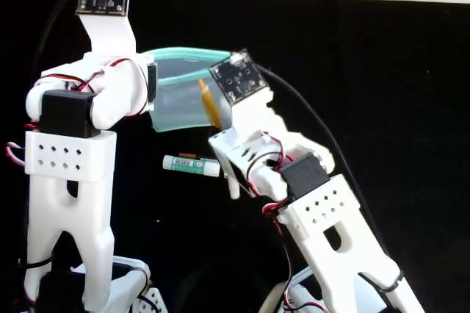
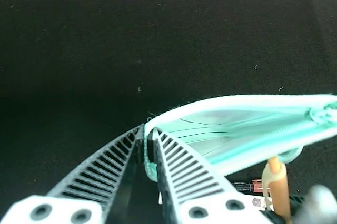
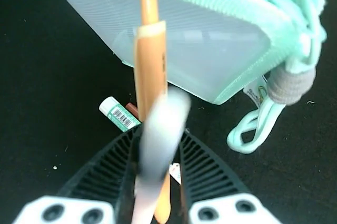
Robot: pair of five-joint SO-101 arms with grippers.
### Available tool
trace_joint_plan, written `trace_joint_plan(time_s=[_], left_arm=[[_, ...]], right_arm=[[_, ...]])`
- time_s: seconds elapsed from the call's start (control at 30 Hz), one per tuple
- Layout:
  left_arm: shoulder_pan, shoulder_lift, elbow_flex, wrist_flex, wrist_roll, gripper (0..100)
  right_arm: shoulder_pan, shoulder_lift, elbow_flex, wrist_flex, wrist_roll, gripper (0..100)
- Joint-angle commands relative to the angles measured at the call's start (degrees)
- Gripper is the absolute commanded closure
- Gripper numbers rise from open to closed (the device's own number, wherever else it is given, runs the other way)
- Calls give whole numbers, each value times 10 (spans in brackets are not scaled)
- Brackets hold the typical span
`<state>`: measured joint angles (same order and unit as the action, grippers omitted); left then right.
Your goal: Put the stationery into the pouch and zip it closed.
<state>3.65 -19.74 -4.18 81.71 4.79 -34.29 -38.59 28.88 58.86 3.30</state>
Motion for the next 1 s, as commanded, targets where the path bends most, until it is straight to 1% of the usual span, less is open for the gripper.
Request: trace_joint_plan(time_s=[0.0, 0.2, 0.33, 0.5, 0.63, 0.8, 0.97], left_arm=[[1, 4, 9, 9, -2, 993], [1, 4, 9, 10, -2, 993], [1, 4, 9, 10, -2, 993], [1, 4, 9, 10, -2, 993], [1, 4, 9, 11, -2, 993], [1, 4, 9, 11, -2, 993], [1, 4, 9, 12, -2, 993]], right_arm=[[8, -15, -60, 17, -5, 991], [9, -15, -100, 50, -5, 991], [28, -15, -131, 59, -31, 991], [37, -15, -133, 60, -29, 991], [36, -15, -147, 88, -29, 991], [36, -15, -195, 116, -32, 991], [35, 1, -247, 120, -33, 991]])
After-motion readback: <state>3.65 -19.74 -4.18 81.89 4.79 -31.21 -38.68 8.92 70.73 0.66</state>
